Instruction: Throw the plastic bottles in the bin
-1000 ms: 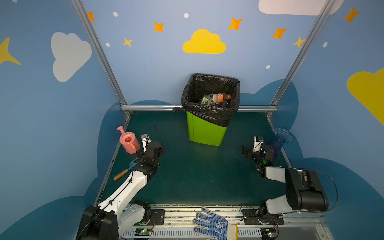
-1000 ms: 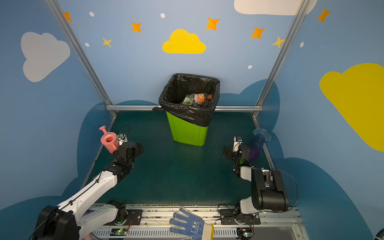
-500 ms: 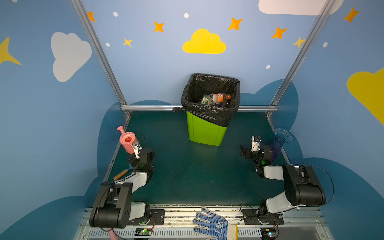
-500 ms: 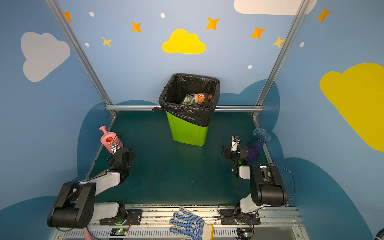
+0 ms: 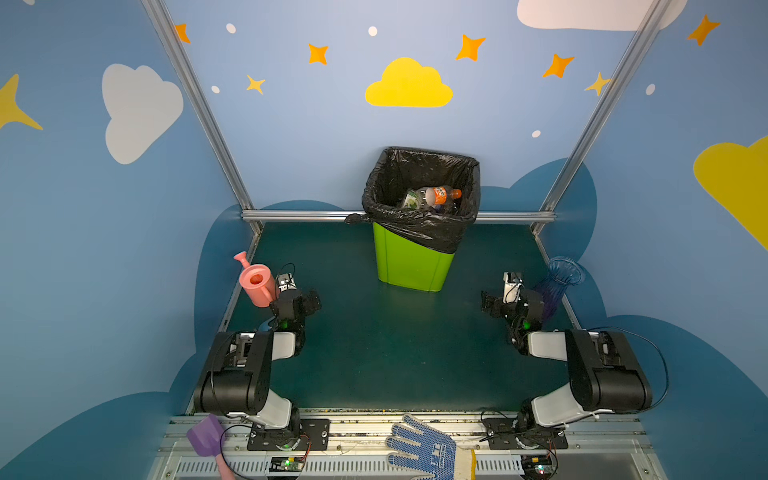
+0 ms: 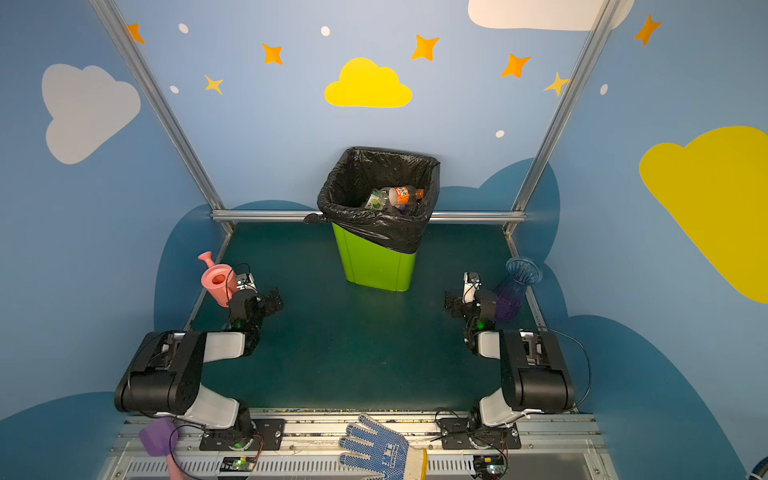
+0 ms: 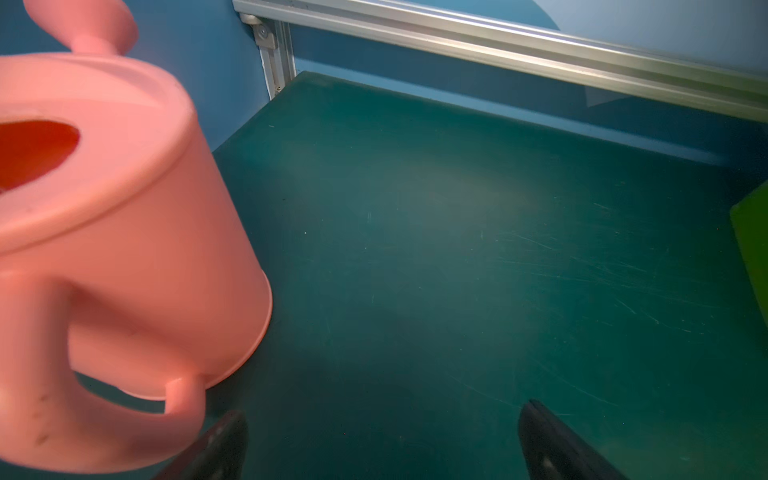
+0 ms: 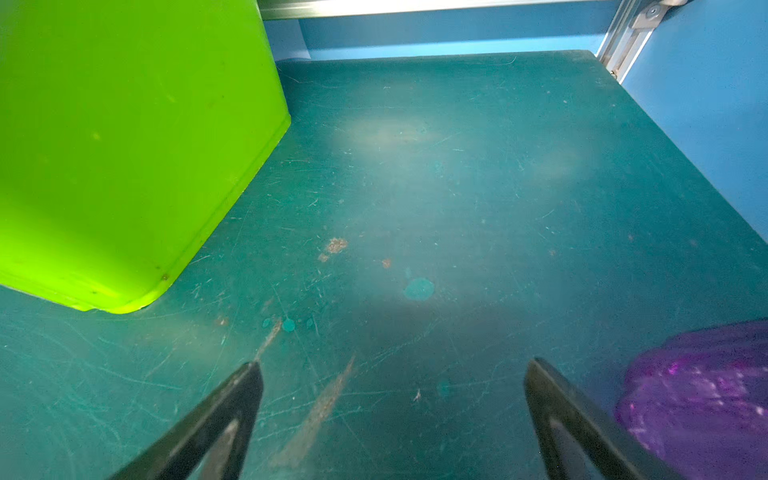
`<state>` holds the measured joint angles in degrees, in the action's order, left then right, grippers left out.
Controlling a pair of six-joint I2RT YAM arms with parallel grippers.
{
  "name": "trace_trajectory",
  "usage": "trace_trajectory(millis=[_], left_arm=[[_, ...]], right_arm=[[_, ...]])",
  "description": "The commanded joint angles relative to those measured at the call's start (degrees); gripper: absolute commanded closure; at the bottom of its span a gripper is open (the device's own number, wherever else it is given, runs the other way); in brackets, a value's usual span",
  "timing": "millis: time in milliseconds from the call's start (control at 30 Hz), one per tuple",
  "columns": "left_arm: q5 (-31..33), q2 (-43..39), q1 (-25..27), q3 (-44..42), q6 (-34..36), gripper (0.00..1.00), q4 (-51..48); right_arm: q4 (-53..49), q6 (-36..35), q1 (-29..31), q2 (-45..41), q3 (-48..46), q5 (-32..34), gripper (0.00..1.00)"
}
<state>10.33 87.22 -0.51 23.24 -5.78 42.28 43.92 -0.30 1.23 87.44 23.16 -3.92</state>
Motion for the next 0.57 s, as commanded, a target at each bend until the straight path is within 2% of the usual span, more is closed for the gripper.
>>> trace_trajectory(millis=[0,533], left_arm=[[0.22,-0.38,0.51,0.23,1.12,0.0,1.05],[0.31,-0.34,0.51,0.28,1.06,0.0,0.95]], right_arm=[[0.11,-0.34,0.0,-1.01,0.66,0.23,0.02],[-0.02,-0.38,0.13,-1.03,0.67,0.37,0.02]])
